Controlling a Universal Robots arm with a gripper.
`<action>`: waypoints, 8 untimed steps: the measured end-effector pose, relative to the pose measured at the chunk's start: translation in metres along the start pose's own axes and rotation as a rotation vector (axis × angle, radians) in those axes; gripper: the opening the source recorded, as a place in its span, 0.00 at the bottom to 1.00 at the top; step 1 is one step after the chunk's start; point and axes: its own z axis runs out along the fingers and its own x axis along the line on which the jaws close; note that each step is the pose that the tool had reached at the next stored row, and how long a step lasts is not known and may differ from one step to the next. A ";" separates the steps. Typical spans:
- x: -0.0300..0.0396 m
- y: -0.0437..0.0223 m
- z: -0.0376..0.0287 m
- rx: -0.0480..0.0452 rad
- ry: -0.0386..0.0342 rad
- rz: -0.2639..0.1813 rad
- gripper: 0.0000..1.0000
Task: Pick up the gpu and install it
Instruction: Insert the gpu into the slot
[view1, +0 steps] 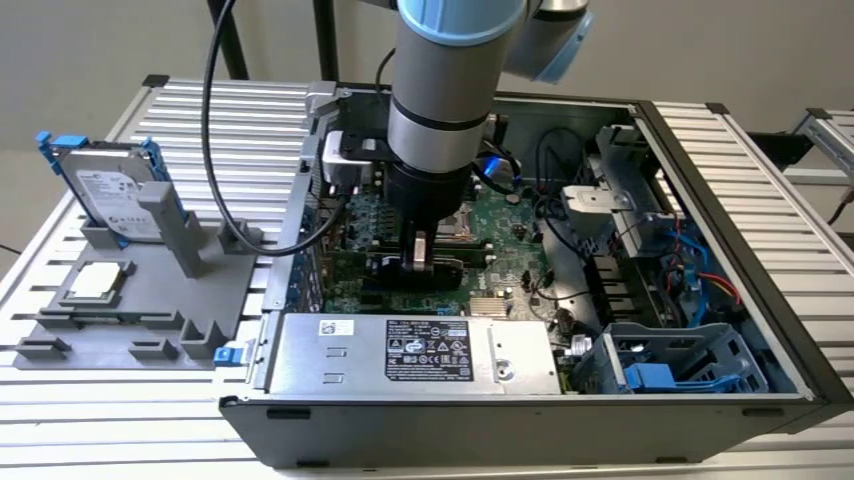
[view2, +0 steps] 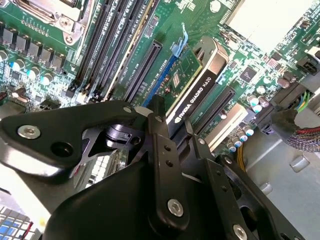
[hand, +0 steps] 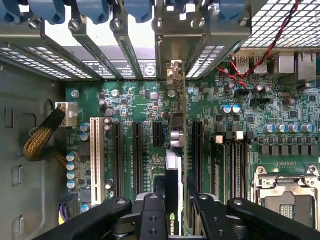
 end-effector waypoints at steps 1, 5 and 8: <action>0.0000 0.0000 0.0001 0.0000 0.0000 0.000 0.00; 0.0000 0.0000 0.0004 0.0000 0.0001 0.000 0.00; 0.0000 0.0000 0.0007 0.0000 -0.0001 0.000 0.00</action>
